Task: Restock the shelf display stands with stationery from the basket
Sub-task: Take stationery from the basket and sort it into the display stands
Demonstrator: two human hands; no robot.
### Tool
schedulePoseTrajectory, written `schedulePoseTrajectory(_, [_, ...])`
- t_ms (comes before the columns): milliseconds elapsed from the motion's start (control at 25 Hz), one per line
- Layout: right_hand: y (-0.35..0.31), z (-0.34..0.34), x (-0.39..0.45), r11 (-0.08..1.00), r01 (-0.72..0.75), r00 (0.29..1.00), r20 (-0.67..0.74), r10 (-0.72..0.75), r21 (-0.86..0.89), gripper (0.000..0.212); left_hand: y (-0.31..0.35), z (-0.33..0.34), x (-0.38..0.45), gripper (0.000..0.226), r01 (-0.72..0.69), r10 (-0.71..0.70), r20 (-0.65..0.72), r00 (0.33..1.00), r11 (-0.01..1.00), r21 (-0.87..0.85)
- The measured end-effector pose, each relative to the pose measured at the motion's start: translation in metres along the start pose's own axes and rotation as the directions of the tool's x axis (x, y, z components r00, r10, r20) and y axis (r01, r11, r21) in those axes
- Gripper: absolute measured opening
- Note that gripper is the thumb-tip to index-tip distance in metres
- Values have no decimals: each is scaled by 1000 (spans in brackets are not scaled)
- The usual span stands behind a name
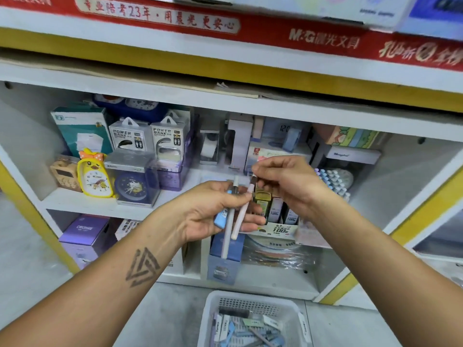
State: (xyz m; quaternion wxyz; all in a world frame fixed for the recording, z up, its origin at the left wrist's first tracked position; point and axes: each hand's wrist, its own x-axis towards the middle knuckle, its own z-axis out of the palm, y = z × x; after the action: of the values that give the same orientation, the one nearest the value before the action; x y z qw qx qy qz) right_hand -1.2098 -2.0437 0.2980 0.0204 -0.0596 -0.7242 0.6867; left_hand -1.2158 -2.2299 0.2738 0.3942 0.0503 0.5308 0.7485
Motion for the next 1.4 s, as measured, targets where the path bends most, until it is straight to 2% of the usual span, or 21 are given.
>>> schedulePoseTrajectory(80, [-3, -33, -15, 994, 103, 981, -165, -98, 26, 4, -5, 12, 10, 31, 15, -15, -13, 1000, 1000, 7])
schedulePoseTrajectory(160, [-8, -71, -28, 971, 239, 924, -305, -232, -13, 8, -10, 23, 22, 22, 18, -11, -77, 997, 996, 84])
schedulePoseTrajectory(280, [-11, -108, -42, 886, 345, 824, -353, -444, -310, 10, -16, 41, 35, 10, 38, -30, -74, 997, 993, 110])
schedulePoseTrajectory(400, [1, -124, -51, 719, 341, 782, -242, -575, -605, 10, -20, 59, 43, 11, 47, -47, -8, 999, 998, 30])
schedulePoseTrajectory(600, [35, -126, -57, 417, 349, 793, 28, -609, -839, 6, -26, 75, 52, 14, -36, 37, -16, 999, 997, 71])
schedulePoseTrajectory(640, [37, -126, -56, 398, 354, 792, 44, -609, -846, 5, -27, 75, 53, 17, -42, 44, -28, 999, 996, 77])
schedulePoseTrajectory(760, [38, -128, -56, 434, 384, 796, 53, -604, -815, 5, -30, 76, 56, 27, -41, 43, -46, 998, 998, 57])
schedulePoseTrajectory(920, [38, -125, -54, 420, 434, 811, 143, -567, -797, 5, -31, 79, 56, 26, -27, 27, -42, 999, 999, 19])
schedulePoseTrajectory(1040, [40, -123, -48, 316, 414, 822, 201, -534, -853, 4, -33, 81, 55, 29, -35, 34, 5, 999, 999, 32])
schedulePoseTrajectory(1120, [41, -121, -45, 243, 369, 837, 208, -505, -897, 14, -34, 82, 56, 29, -49, 48, 33, 998, 998, 37])
schedulePoseTrajectory(1160, [40, -121, -45, 275, 338, 845, 162, -510, -900, 18, -33, 82, 56, 30, -60, 58, 44, 997, 997, 44])
schedulePoseTrajectory(1200, [37, -120, -45, 380, 308, 860, 84, -504, -872, 20, -33, 82, 57, 32, -70, 67, 52, 996, 996, 53])
schedulePoseTrajectory(1240, [34, -119, -46, 547, 271, 893, -5, -449, -792, 21, -32, 83, 58, 32, -78, 74, 61, 995, 995, 59])
schedulePoseTrajectory(1280, [31, -117, -48, 732, 232, 936, -59, -348, -641, 20, -32, 83, 58, 31, -86, 82, 70, 994, 994, 61])
schedulePoseTrajectory(1320, [29, -115, -50, 868, 186, 967, -69, -244, -460, 17, -32, 84, 59, 30, -94, 90, 81, 993, 994, 57])
schedulePoseTrajectory(1400, [25, -115, -53, 969, 143, 985, -65, -159, -202, 10, -34, 88, 62, 28, -111, 108, 108, 988, 994, 22])
